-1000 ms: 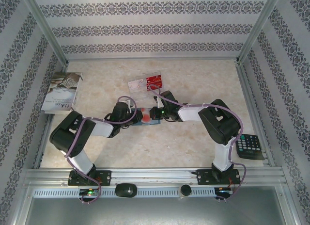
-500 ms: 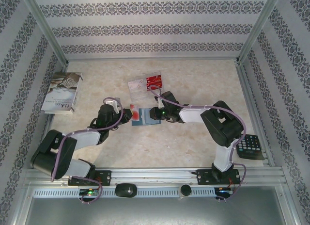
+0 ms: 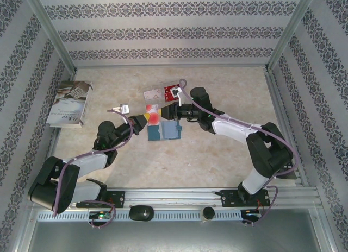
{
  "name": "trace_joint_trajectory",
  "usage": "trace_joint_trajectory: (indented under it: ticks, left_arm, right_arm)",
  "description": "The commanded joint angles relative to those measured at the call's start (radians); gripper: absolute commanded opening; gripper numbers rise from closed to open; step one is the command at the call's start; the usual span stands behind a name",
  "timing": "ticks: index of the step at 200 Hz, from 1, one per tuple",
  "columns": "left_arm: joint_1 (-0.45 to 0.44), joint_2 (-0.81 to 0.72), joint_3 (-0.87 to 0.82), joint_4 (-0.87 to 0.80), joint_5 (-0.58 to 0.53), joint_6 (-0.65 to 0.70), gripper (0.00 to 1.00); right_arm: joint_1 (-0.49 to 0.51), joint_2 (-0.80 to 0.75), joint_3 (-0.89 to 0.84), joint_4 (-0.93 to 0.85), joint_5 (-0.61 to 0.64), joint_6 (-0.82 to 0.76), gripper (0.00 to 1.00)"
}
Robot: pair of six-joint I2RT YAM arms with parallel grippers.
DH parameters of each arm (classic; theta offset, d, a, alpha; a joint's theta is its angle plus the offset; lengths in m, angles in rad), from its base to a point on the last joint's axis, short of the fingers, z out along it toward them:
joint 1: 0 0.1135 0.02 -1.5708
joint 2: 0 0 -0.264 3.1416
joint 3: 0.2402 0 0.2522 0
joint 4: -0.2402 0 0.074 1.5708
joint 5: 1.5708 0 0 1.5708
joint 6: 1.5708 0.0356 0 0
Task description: Take the credit cards out of the card holder
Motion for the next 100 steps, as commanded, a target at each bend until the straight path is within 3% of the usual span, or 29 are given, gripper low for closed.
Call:
trace_joint_trajectory:
  ticks: [1, 44, 56, 75, 80, 90, 94, 100]
  left_arm:
    - [0.012, -0.009, -0.007, 0.182, 0.051, -0.033, 0.0]
    - [0.012, -0.03, 0.002, 0.168, 0.061, -0.035, 0.0]
    - [0.012, -0.034, 0.005, 0.155, 0.054, -0.035, 0.0]
    - [0.013, -0.048, 0.018, 0.088, 0.032, -0.05, 0.0]
    - [0.013, -0.056, 0.023, 0.056, 0.019, -0.052, 0.19]
    - [0.016, -0.088, 0.021, -0.006, -0.016, -0.046, 0.52]
    - [0.015, -0.107, 0.018, -0.036, -0.035, -0.045, 0.74]
    - [0.02, -0.135, 0.02, -0.094, -0.058, -0.04, 0.93]
  right_arm:
    - [-0.005, 0.01, 0.013, 0.091, -0.096, 0.04, 0.39]
    - [-0.007, 0.062, 0.018, 0.315, -0.207, 0.206, 0.41]
    - [-0.004, 0.071, 0.028, 0.34, -0.224, 0.226, 0.3]
    - [-0.011, 0.071, 0.039, 0.323, -0.226, 0.213, 0.05]
    - [-0.017, 0.069, 0.045, 0.298, -0.231, 0.203, 0.0]
    - [-0.034, 0.06, 0.062, 0.24, -0.233, 0.173, 0.0]
    - [-0.041, 0.055, 0.076, 0.186, -0.233, 0.145, 0.0]
    - [-0.052, 0.044, 0.105, 0.075, -0.226, 0.079, 0.0]
